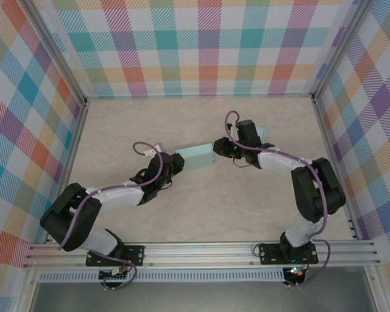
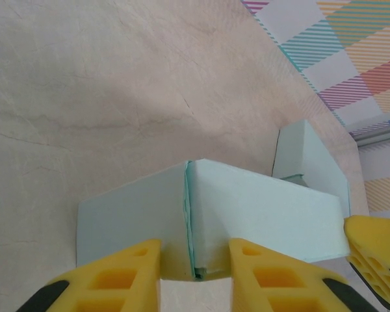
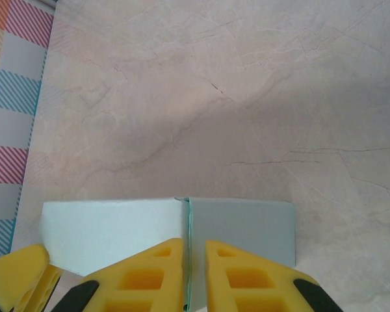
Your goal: Fold the paper box
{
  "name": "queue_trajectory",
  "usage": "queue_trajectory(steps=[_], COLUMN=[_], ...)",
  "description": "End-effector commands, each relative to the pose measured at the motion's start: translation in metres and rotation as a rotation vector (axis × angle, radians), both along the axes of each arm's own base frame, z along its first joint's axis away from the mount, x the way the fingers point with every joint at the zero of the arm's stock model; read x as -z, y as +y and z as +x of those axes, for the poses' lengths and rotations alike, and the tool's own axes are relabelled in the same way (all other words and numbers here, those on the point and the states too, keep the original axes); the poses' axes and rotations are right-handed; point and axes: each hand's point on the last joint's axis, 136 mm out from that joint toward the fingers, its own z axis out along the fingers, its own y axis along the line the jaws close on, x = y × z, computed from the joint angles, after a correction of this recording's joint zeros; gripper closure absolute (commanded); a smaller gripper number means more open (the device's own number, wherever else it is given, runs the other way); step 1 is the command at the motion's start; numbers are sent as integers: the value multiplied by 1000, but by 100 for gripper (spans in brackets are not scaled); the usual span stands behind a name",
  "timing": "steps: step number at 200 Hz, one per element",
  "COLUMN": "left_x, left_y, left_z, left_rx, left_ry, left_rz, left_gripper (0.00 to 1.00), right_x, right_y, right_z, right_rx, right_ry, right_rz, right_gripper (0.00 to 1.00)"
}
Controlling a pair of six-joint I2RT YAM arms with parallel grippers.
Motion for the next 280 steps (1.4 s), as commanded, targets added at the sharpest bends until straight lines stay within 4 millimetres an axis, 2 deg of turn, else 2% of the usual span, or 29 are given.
queue_trajectory(steps=[1, 30, 60, 85, 124, 153, 169, 184, 222, 238, 249, 261, 280], left_x=[65, 40, 25, 18, 10, -4, -16, -28, -64, -86, -101, -114, -119], left_y=[50, 45, 38, 34, 32, 28, 25, 23, 15, 15, 14, 10, -12], left_z=[-35, -25, -19, -15, -12, -9, -6, -4, 2, 4, 7, 9, 10], left_rx=[-51, -33, -11, 3, 8, 20, 26, 37, 84, 116, 170, 256, 509], left_ry=[232, 178, 148, 133, 117, 89, 63, 38, -28, -84, -137, -191, -296], left_rz=[247, 253, 250, 244, 241, 229, 218, 213, 227, 278, 364, 488, 698], left_gripper=[81, 79, 78, 77, 75, 64, 54, 43, 23, 20, 19, 18, 19], right_x=[82, 57, 22, -7, -39, -66, -78, -88, -109, -118, -124, -130, -137], right_y=[-45, -33, -24, -19, -18, -22, -25, -29, -44, -52, -60, -69, -84], right_z=[-53, -39, -20, -5, 10, 15, 14, 10, -6, -17, -25, -35, -50], right_rx=[43, 31, 19, 20, 27, 40, 45, 47, 64, 75, 88, 107, 139], right_ry=[299, 246, 167, 99, 24, -43, -75, -102, -174, -204, -223, -242, -268], right_rz=[-244, -190, -156, -149, -160, -167, -169, -176, -197, -204, -216, -233, -258], right_gripper=[84, 81, 73, 63, 44, 28, 21, 19, 10, 5, 0, 0, 0])
